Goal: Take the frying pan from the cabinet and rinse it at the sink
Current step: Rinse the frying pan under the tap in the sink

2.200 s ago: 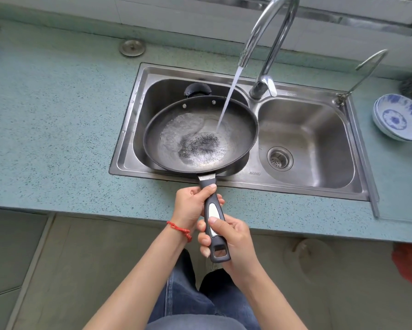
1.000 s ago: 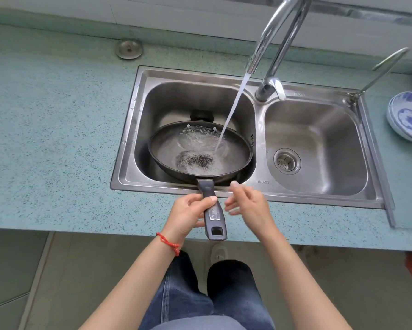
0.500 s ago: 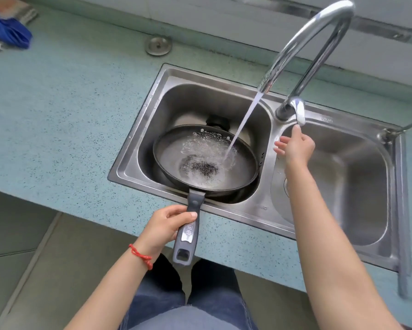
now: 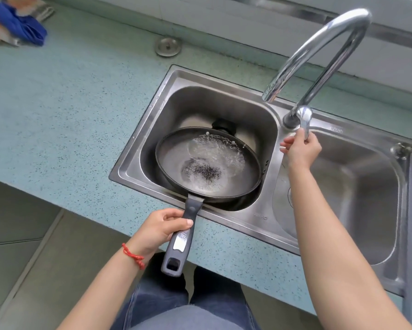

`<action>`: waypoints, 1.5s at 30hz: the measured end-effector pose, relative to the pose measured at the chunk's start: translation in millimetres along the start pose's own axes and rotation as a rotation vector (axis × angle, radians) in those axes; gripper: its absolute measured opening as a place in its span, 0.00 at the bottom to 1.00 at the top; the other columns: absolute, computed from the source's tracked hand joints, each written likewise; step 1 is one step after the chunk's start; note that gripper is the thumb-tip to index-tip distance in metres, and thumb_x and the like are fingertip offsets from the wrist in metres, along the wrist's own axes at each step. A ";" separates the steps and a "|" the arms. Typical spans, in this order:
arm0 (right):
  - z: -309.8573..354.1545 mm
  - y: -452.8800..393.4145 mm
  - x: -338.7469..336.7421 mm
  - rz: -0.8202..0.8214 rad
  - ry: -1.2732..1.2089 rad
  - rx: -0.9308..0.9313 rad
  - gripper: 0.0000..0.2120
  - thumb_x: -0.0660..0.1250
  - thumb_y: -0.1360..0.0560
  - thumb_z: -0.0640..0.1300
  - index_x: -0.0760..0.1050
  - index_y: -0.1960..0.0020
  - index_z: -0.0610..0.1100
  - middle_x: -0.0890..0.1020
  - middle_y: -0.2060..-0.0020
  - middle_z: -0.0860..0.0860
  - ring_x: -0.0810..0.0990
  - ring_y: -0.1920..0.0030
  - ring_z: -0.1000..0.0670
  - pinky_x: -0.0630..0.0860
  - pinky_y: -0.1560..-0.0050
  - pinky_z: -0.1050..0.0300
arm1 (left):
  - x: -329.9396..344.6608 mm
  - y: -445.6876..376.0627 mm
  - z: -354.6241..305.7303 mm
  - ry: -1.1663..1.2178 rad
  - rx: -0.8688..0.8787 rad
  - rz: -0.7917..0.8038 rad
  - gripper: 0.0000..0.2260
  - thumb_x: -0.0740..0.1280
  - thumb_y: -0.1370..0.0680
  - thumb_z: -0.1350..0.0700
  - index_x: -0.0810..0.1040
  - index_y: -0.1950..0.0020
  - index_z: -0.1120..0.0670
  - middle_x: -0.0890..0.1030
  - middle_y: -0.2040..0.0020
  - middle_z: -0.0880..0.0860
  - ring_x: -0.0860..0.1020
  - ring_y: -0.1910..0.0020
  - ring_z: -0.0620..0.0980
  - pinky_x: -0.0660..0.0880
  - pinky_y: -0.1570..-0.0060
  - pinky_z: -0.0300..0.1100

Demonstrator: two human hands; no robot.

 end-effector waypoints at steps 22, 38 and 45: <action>-17.0 184.5 14.6 0.256 0.237 0.159 0.11 0.61 0.24 0.46 0.75 0.61 0.41 0.79 0.71 0.47 0.78 0.72 0.49 0.74 0.72 0.59 | 3.1 -4.9 -2.7 -0.105 0.071 0.136 0.14 0.74 0.33 0.53 0.79 0.52 0.58 0.79 0.61 0.51 0.77 0.62 0.45 0.73 0.63 0.36; -34.6 311.0 47.3 0.537 0.372 0.477 0.07 0.64 0.30 0.41 0.71 0.66 0.41 0.77 0.72 0.43 0.78 0.76 0.46 0.77 0.72 0.57 | 19.9 -16.9 1.3 0.046 -0.042 0.269 0.11 0.66 0.26 0.57 0.74 0.67 0.61 0.75 0.78 0.51 0.72 0.82 0.45 0.66 0.81 0.32; -29.6 314.9 41.0 0.503 0.278 0.426 0.06 0.63 0.30 0.34 0.71 0.66 0.37 0.74 0.76 0.44 0.76 0.83 0.51 0.70 0.79 0.64 | 21.0 -11.2 3.8 0.106 0.011 0.204 0.09 0.66 0.27 0.60 0.74 0.54 0.65 0.71 0.60 0.62 0.70 0.82 0.47 0.64 0.83 0.33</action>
Point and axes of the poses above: each hand's wrist, its own y-axis away from the middle knuckle, its own x-axis out of the palm, z = x × y, the point moved 9 cm from there along -y, towards the middle knuckle
